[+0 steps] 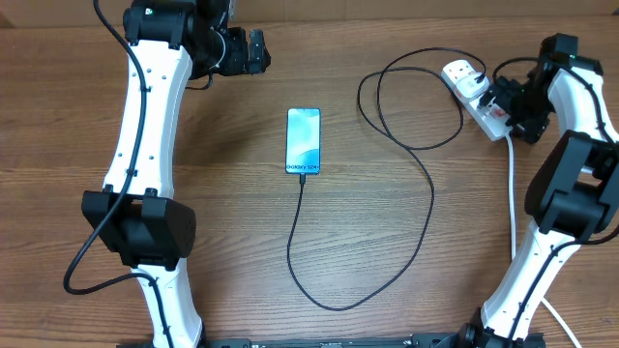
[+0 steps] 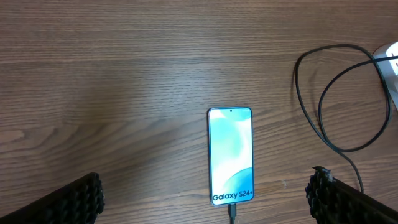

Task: Plug charger to phone and switch on socket

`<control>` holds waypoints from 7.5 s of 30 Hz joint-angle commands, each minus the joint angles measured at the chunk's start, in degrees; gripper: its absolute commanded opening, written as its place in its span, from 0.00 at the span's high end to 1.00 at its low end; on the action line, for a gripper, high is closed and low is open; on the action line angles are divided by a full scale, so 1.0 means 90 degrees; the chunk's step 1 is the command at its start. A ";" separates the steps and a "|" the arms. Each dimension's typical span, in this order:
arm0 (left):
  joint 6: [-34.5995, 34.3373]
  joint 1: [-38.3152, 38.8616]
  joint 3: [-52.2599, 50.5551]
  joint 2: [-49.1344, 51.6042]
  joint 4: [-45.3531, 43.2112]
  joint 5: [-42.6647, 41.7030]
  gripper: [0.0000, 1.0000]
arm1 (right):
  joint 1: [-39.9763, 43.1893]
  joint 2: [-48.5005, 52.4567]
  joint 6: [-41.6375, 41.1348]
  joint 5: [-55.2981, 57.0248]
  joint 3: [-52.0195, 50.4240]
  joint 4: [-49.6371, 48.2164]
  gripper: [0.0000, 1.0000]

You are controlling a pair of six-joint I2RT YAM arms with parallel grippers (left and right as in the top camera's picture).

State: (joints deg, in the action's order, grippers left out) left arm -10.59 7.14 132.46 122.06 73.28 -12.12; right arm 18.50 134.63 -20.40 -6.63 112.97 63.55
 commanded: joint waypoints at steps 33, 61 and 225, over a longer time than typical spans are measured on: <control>-0.0041 0.0044 -0.0007 0.0022 0.0002 0.0061 0.00 | -0.1763 -0.8483 -0.0923 -0.0075 -0.1681 0.3344 0.00; -0.0039 0.0044 -0.0007 0.0022 0.0005 0.0061 0.00 | -0.1717 -1.1691 -0.0393 0.0272 -0.5345 0.0420 0.00; 0.0430 -0.1137 -1.4688 -1.3503 -0.7665 0.1712 0.00 | -0.1780 -1.4940 0.0923 -0.0272 -1.2502 -0.6625 0.00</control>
State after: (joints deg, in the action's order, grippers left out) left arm -7.11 -1.93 0.49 2.55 4.32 2.87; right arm 2.90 0.84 -12.36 -8.80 1.06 4.14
